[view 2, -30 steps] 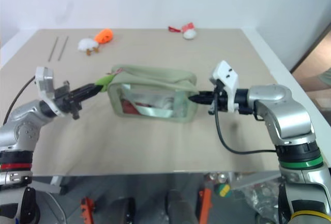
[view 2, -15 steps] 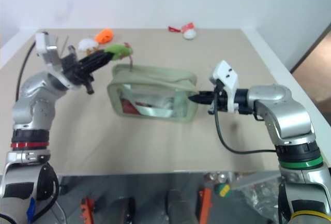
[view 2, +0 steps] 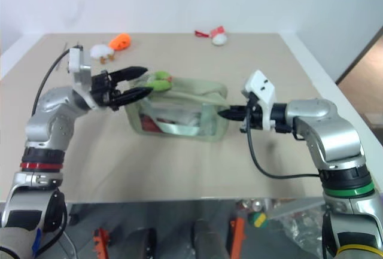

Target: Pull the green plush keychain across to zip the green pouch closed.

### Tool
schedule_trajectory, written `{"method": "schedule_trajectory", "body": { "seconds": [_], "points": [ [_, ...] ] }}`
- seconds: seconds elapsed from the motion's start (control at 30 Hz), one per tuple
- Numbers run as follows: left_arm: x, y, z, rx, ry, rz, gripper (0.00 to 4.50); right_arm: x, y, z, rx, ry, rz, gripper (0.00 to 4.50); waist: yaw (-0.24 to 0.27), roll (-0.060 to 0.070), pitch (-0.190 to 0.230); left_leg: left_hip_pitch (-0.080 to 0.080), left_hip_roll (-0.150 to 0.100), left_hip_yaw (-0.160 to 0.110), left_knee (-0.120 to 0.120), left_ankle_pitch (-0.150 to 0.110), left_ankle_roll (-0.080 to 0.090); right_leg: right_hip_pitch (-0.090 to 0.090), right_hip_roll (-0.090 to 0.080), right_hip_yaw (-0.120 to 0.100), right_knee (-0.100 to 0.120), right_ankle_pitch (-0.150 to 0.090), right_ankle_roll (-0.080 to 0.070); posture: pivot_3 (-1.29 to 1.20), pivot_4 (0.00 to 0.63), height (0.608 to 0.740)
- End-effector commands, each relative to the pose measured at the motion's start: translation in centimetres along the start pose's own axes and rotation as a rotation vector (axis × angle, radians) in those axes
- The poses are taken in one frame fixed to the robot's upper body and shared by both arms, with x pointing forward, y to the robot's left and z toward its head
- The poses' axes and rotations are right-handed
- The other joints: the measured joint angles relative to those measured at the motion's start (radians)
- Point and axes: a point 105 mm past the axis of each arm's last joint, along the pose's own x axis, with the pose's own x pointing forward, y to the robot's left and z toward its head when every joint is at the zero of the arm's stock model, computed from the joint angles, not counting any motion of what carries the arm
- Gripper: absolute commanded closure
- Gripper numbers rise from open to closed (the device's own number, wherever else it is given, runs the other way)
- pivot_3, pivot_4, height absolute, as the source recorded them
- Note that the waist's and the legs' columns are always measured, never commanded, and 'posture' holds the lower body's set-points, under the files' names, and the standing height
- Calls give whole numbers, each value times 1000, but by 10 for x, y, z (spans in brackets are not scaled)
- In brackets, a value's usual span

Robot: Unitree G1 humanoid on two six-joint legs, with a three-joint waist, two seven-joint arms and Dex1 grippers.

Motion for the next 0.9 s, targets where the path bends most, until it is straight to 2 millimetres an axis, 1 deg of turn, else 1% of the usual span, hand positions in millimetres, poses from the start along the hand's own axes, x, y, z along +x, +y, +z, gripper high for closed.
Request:
{"method": "schedule_trajectory", "body": {
  "seconds": [0.03,0.1,0.17,0.23,0.3,0.33,0.43,0.53,0.67,0.8,0.9],
  "points": [
    [-3,2,40,21,-115,-1,947,-3,1,10,-27,-29,-2,4500,0,0,0,0,0,0,0,0,0,0,0,0,0,0,0,0,150,740],
    [-10,4,52,-23,-160,20,947,-2,1,10,-28,-30,1,4500,0,0,0,0,0,0,0,0,0,0,0,0,0,0,0,0,150,740],
    [-22,3,62,-87,-175,29,947,-1,1,11,-30,-31,4,4500,-3,0,0,0,0,0,0,0,0,0,0,0,0,0,0,0,150,740],
    [-39,5,61,-125,-136,61,947,0,1,11,-31,-33,7,4500,-6,0,0,0,0,0,0,0,0,0,0,0,0,0,0,0,150,740],
    [-60,7,44,-129,-12,128,947,0,1,12,-32,-34,10,4500,-8,0,0,1,0,0,-1,0,0,0,0,0,0,0,0,0,150,740],
    [-67,7,36,-129,34,142,947,1,1,12,-32,-34,10,4500,-8,0,0,1,0,0,-1,0,0,0,0,0,0,-1,-1,0,150,740],
    [-78,2,13,-134,135,169,947,1,1,12,-32,-34,14,4500,-3,0,0,1,0,-1,-2,0,0,0,0,-1,0,-1,-2,0,150,740],
    [-79,-1,-1,-152,145,179,947,3,1,13,-33,-37,20,4500,-1,0,0,0,0,-1,0,0,0,0,0,-2,0,-1,-2,0,150,740],
    [-76,-1,-9,-169,131,180,947,3,2,13,-35,-37,26,4500,-3,0,0,0,0,0,0,0,0,0,0,0,0,-1,-2,0,150,740],
    [-72,-2,-20,-176,152,165,947,2,2,14,-36,-37,25,4500,-3,0,0,1,1,0,-1,0,0,0,0,-1,0,-1,-2,0,150,740],
    [-73,-7,-46,-162,269,121,947,-1,2,13,-36,-32,14,4500,-3,0,0,1,0,0,-1,0,0,0,0,-1,0,-1,-2,0,150,740]
  ]
}}
